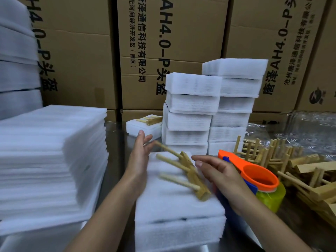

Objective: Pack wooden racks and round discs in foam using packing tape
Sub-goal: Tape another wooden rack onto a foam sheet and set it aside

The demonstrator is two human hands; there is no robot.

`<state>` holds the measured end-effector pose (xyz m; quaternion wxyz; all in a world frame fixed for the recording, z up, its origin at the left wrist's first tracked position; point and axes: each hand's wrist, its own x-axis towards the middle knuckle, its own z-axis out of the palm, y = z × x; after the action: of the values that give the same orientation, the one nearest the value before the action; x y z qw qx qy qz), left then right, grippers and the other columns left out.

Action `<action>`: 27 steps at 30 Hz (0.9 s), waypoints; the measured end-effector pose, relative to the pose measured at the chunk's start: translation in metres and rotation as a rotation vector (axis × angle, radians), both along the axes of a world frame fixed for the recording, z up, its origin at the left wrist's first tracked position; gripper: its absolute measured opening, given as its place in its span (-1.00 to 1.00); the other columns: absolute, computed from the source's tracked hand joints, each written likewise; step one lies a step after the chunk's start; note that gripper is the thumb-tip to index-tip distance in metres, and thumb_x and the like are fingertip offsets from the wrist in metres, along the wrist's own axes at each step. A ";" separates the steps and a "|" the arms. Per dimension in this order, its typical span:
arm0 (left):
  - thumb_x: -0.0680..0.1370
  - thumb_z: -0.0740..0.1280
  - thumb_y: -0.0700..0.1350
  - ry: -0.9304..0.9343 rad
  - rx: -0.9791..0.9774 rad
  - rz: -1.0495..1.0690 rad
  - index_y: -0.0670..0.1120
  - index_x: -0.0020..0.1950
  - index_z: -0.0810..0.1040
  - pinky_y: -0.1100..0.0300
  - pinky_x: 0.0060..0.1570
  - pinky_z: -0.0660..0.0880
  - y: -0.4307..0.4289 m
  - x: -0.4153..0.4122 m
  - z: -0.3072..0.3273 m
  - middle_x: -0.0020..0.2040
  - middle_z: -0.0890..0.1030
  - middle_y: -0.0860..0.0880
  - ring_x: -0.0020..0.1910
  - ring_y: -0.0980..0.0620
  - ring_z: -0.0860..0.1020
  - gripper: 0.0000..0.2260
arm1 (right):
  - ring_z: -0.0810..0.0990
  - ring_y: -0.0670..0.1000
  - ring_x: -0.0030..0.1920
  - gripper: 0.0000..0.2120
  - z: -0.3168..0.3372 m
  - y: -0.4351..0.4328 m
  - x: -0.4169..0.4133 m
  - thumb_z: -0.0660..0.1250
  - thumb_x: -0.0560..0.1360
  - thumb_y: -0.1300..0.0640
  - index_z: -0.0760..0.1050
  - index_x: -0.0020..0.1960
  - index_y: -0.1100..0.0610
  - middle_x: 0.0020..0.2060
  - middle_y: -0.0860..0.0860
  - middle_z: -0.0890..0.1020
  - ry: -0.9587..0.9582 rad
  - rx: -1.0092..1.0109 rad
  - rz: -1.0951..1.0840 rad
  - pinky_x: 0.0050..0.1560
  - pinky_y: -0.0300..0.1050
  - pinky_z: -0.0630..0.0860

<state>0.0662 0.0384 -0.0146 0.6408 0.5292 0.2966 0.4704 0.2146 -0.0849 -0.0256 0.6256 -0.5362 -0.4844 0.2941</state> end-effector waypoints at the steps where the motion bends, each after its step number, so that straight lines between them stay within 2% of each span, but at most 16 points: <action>1: 0.57 0.00 0.25 0.009 0.006 -0.005 0.06 0.22 0.45 0.20 0.17 0.19 0.000 -0.001 -0.001 0.26 0.51 0.02 0.32 0.10 0.33 -0.59 | 0.50 -0.05 -0.25 -0.80 -0.001 0.000 0.000 0.44 0.33 0.06 0.66 -0.05 0.03 -0.32 0.01 0.54 -0.024 -0.009 0.008 -0.20 -0.28 0.39; 2: 0.57 0.01 0.26 0.011 0.009 -0.005 0.07 0.22 0.45 0.19 0.19 0.17 0.000 -0.001 -0.001 0.26 0.51 0.04 0.30 0.12 0.33 -0.58 | 0.44 -0.01 -0.26 -0.75 -0.002 -0.001 0.000 0.46 0.27 0.03 0.67 -0.06 0.02 -0.35 0.03 0.47 -0.054 -0.025 0.019 -0.22 -0.26 0.37; 4: 0.57 0.04 0.24 -0.001 0.032 0.012 0.08 0.21 0.47 0.21 0.19 0.16 -0.001 -0.002 -0.001 0.25 0.50 0.08 0.26 0.18 0.36 -0.62 | 0.36 -0.01 -0.29 -0.79 -0.004 0.000 0.000 0.50 0.27 0.11 0.69 -0.09 0.01 -0.38 0.01 0.37 -0.083 -0.042 0.044 -0.29 -0.30 0.35; 5: 0.57 0.06 0.21 0.003 0.059 0.026 0.09 0.20 0.48 0.26 0.16 0.19 -0.002 -0.002 -0.002 0.24 0.50 0.11 0.21 0.24 0.39 -0.64 | 0.34 -0.02 -0.31 -0.82 -0.005 0.000 0.000 0.50 0.31 0.18 0.69 -0.10 0.01 -0.38 0.00 0.35 -0.088 -0.045 0.057 -0.30 -0.32 0.34; 8: 0.54 0.13 0.22 0.068 0.194 0.003 0.19 0.15 0.53 0.48 -0.13 0.31 -0.005 -0.003 -0.006 0.11 0.53 0.30 -0.05 0.50 0.48 -0.69 | 0.33 -0.09 -0.36 -0.81 -0.006 -0.001 0.002 0.47 0.36 0.29 0.68 -0.09 0.05 -0.41 -0.03 0.34 -0.087 -0.043 0.070 -0.33 -0.35 0.33; 9: 0.49 0.16 0.28 0.124 0.254 -0.043 0.23 0.13 0.54 0.48 -0.10 0.32 -0.007 -0.003 -0.007 0.06 0.53 0.37 -0.06 0.56 0.46 -0.69 | 0.33 -0.10 -0.37 -0.81 -0.006 -0.001 0.002 0.46 0.37 0.31 0.68 -0.08 0.07 -0.41 -0.04 0.34 -0.088 -0.046 0.072 -0.33 -0.35 0.33; 11: 0.32 0.17 0.42 0.331 0.381 -0.174 0.27 0.16 0.52 0.30 0.26 0.26 -0.011 0.001 -0.010 0.07 0.54 0.42 0.18 0.48 0.40 -0.51 | 0.34 -0.09 -0.35 -0.80 -0.006 -0.003 0.002 0.45 0.38 0.32 0.67 -0.07 0.08 -0.40 -0.02 0.35 -0.088 -0.053 0.066 -0.31 -0.31 0.32; 12: 0.26 0.12 0.47 0.523 0.494 -0.215 0.25 0.23 0.47 0.16 0.43 0.09 -0.012 0.005 -0.011 0.18 0.51 0.38 0.32 0.38 0.32 -0.38 | 0.34 -0.07 -0.33 -0.80 -0.007 -0.003 0.002 0.44 0.39 0.33 0.67 -0.08 0.08 -0.38 0.01 0.37 -0.089 -0.051 0.061 -0.28 -0.27 0.32; 14: 0.26 0.00 0.52 0.992 0.758 -0.201 0.20 0.43 0.29 0.02 0.47 -0.23 -0.013 0.013 -0.012 0.45 0.30 0.22 0.47 0.25 0.10 -0.20 | 0.38 0.01 -0.24 -0.80 -0.008 -0.004 0.002 0.40 0.41 0.36 0.66 -0.08 0.11 -0.30 0.10 0.42 -0.096 -0.048 0.053 -0.17 -0.13 0.33; 16: 0.30 -0.09 0.52 1.186 0.877 -0.189 0.15 0.52 0.12 -0.04 0.45 -0.32 -0.011 0.017 -0.014 0.53 0.10 0.17 0.50 0.22 -0.02 -0.15 | 0.40 0.04 -0.16 -0.83 -0.009 -0.004 0.002 0.38 0.43 0.37 0.65 -0.09 0.15 -0.21 0.13 0.46 -0.112 -0.057 0.048 -0.09 -0.06 0.31; 19: 0.40 -0.13 0.50 1.235 0.905 -0.200 0.11 0.54 0.01 -0.07 0.45 -0.32 -0.009 0.017 -0.015 0.55 0.03 0.15 0.51 0.19 -0.06 -0.20 | 0.43 0.02 -0.14 -0.79 -0.009 -0.004 0.003 0.40 0.42 0.32 0.65 -0.05 0.05 -0.18 0.13 0.48 -0.137 -0.065 0.032 -0.06 -0.10 0.35; 20: 0.43 -0.13 0.47 1.253 0.911 -0.197 0.11 0.54 0.00 -0.06 0.45 -0.31 -0.009 0.017 -0.016 0.55 0.03 0.14 0.52 0.18 -0.05 -0.23 | 0.46 -0.03 -0.10 -0.74 -0.010 -0.004 0.004 0.42 0.42 0.28 0.63 0.01 -0.03 -0.12 0.07 0.50 -0.168 -0.065 0.001 -0.05 -0.21 0.38; 22: 0.45 -0.11 0.45 1.271 0.917 -0.189 0.11 0.54 -0.01 -0.05 0.46 -0.29 -0.008 0.018 -0.016 0.55 0.04 0.13 0.52 0.16 -0.04 -0.26 | 0.44 -0.20 0.14 -0.58 -0.014 -0.003 0.007 0.45 0.43 0.13 0.49 0.24 -0.14 0.14 -0.17 0.48 -0.231 -0.108 -0.042 0.04 -0.41 0.38; 23: 0.45 -0.11 0.45 1.270 0.911 -0.189 0.11 0.54 -0.01 -0.04 0.46 -0.28 -0.008 0.019 -0.016 0.55 0.04 0.13 0.52 0.16 -0.04 -0.26 | 0.36 -0.22 0.28 -0.46 -0.016 -0.001 0.009 0.45 0.41 0.02 0.38 0.35 -0.15 0.28 -0.25 0.39 -0.220 -0.160 -0.026 0.18 -0.37 0.35; 25: 0.44 -0.09 0.45 1.261 0.895 -0.192 0.11 0.54 0.00 -0.02 0.46 -0.26 -0.008 0.019 -0.016 0.55 0.04 0.13 0.52 0.16 -0.04 -0.25 | 0.26 -0.16 0.41 -0.29 -0.020 0.001 0.010 0.37 0.32 -0.14 0.26 0.44 -0.16 0.42 -0.24 0.28 -0.124 -0.274 0.064 0.42 -0.14 0.24; 27: 0.44 -0.07 0.45 1.257 0.885 -0.186 0.10 0.54 0.02 -0.02 0.47 -0.25 -0.008 0.018 -0.015 0.55 0.05 0.14 0.52 0.16 -0.03 -0.25 | 0.26 -0.12 0.43 -0.36 -0.022 0.004 0.008 0.33 0.40 -0.14 0.23 0.45 -0.18 0.47 -0.19 0.24 -0.092 -0.311 0.125 0.47 -0.05 0.17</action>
<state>0.0846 0.0308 -0.0300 0.1179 0.9263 0.3435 0.1005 0.2230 -0.0814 -0.0472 0.4927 -0.6085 -0.4935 0.3788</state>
